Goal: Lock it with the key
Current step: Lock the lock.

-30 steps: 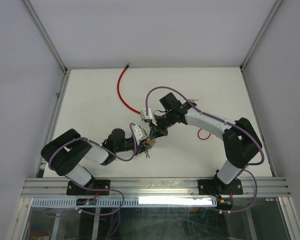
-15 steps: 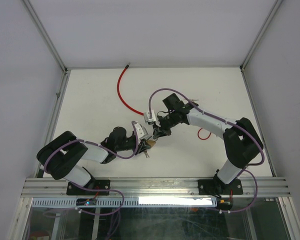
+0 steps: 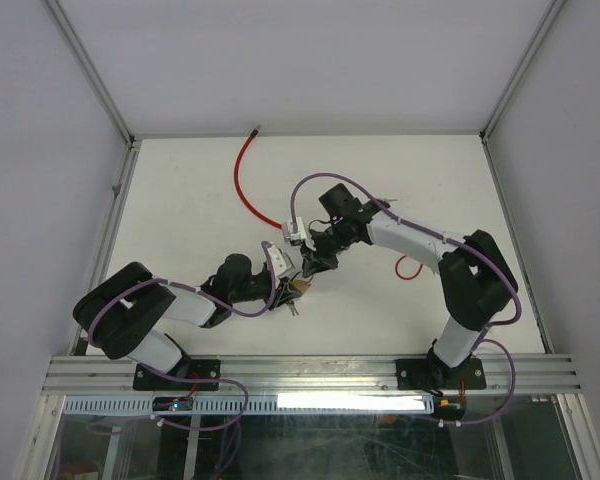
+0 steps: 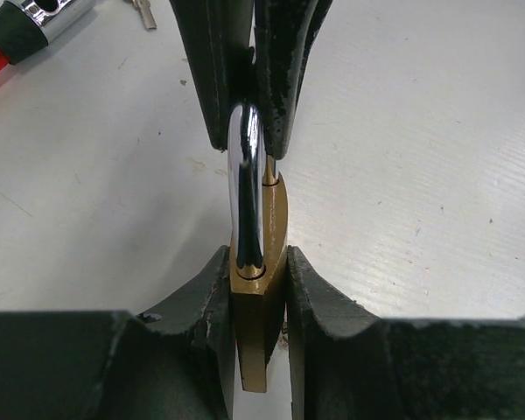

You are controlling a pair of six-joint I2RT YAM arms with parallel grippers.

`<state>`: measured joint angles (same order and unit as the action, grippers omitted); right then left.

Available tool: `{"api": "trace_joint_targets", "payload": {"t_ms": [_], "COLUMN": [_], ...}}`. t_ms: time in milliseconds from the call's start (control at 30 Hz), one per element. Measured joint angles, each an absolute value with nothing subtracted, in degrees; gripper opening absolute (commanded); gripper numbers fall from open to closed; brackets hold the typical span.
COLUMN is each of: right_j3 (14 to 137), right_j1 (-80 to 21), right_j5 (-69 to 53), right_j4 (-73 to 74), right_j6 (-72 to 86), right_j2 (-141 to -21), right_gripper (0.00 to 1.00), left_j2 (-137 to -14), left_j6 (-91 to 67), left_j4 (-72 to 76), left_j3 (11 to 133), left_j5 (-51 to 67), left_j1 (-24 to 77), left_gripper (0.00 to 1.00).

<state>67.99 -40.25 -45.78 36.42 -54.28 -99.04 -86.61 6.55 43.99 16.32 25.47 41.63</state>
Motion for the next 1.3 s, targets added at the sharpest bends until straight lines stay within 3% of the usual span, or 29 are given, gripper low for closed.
{"api": "trace_joint_targets", "payload": {"t_ms": [600, 1300], "right_j3": [70.7, 69.91], "right_j1": [-42.7, -48.51], "right_j5": [-44.8, -35.86], "right_j4": [31.53, 28.18], "right_j6": [-51.42, -63.22], "right_j2": [-103.55, -103.18], "right_gripper": [0.0, 0.0], "left_j2": [-85.84, -84.49], "left_j6": [-0.08, -4.29], "left_j4": [47.4, 49.36], "left_j3": [13.06, 10.48], "left_j5": [25.23, 22.76], "left_j1": [38.87, 38.2], "left_gripper": [0.0, 0.0]}}
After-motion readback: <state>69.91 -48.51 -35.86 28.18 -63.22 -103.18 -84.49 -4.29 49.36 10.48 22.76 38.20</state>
